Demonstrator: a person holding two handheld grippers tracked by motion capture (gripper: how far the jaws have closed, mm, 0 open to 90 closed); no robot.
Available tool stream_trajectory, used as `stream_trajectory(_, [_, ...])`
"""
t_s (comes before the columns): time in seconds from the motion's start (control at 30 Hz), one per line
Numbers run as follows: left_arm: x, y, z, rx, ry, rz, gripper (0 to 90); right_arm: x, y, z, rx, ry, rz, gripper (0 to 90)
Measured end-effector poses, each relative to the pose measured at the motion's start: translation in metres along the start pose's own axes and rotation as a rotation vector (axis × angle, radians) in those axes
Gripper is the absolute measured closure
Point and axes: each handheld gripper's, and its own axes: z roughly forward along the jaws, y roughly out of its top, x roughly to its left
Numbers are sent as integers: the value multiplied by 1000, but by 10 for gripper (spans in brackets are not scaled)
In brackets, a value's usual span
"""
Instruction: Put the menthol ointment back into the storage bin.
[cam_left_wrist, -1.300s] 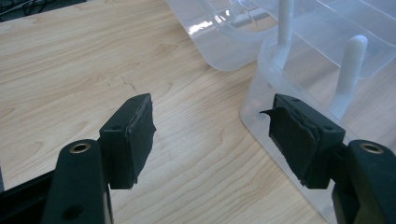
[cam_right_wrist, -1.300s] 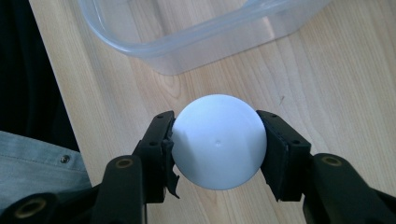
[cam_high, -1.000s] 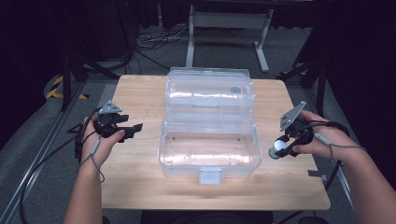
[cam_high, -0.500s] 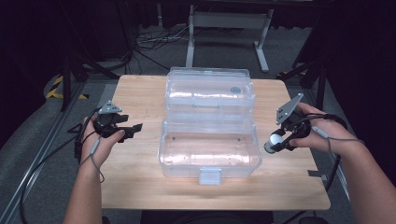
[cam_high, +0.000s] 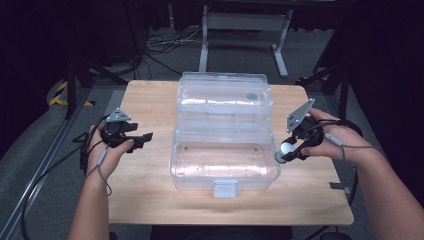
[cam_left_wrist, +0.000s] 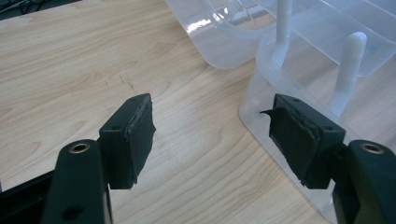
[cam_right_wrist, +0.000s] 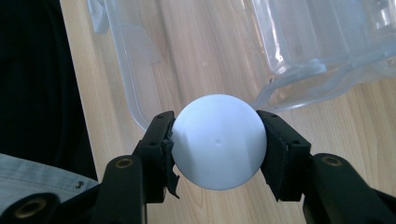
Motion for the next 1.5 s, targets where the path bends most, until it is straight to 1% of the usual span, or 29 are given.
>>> stream_trajectory(0.1, [0,0,0,1,-1,1,316,1,5,3,-6,3,6,505])
stream_trajectory(0.13, [0,0,0,2,-2,1,316,1,6,3,-3,7,-3,505])
stream_trajectory(0.2, [0,0,0,1,-2,1,316,1,8,5,-6,9,1,505])
stream_trajectory(0.23, [0,0,0,0,-2,0,315,1,11,7,-2,16,-4,505])
stream_trajectory(0.4, [0,0,1,3,-4,3,315,1,16,12,1,25,-13,505])
stream_trajectory(0.5, [0,1,1,5,-4,5,315,1,20,16,-9,32,-7,505])
stream_trajectory(0.53, [0,1,1,6,-5,4,316,0,21,17,-13,33,-20,505])
stream_trajectory(0.6, [0,1,1,5,-4,7,315,1,21,18,-11,35,-11,505])
stream_trajectory(0.67, [-1,1,1,6,-6,4,315,1,23,20,-15,38,-21,504])
stream_trajectory(0.7, [-1,1,1,6,-5,7,315,1,25,23,-13,44,-28,505])
stream_trajectory(0.8, [-1,1,2,10,-10,8,315,3,28,27,0,48,-28,504])
stream_trajectory(0.83, [-2,1,2,9,-11,8,314,2,29,29,0,51,-37,505])
stream_trajectory(0.97, [-2,1,3,11,-10,10,314,3,31,34,8,51,-40,504])
stream_trajectory(1.03, [-1,1,3,11,-7,17,314,3,33,38,13,56,-44,504])
stream_trajectory(1.07, [-1,1,2,13,-9,13,314,4,34,39,17,58,-42,505])
stream_trajectory(1.1, [-1,1,2,12,-9,8,314,4,34,41,19,60,-47,505])
stream_trajectory(1.2, [-1,1,2,10,-7,13,314,4,37,47,24,65,-62,505])
stream_trajectory(1.4, [-1,1,2,12,-8,17,313,6,39,59,48,82,-61,504])
stream_trajectory(1.5, [-2,1,2,13,-9,12,313,6,39,64,58,91,-59,504])
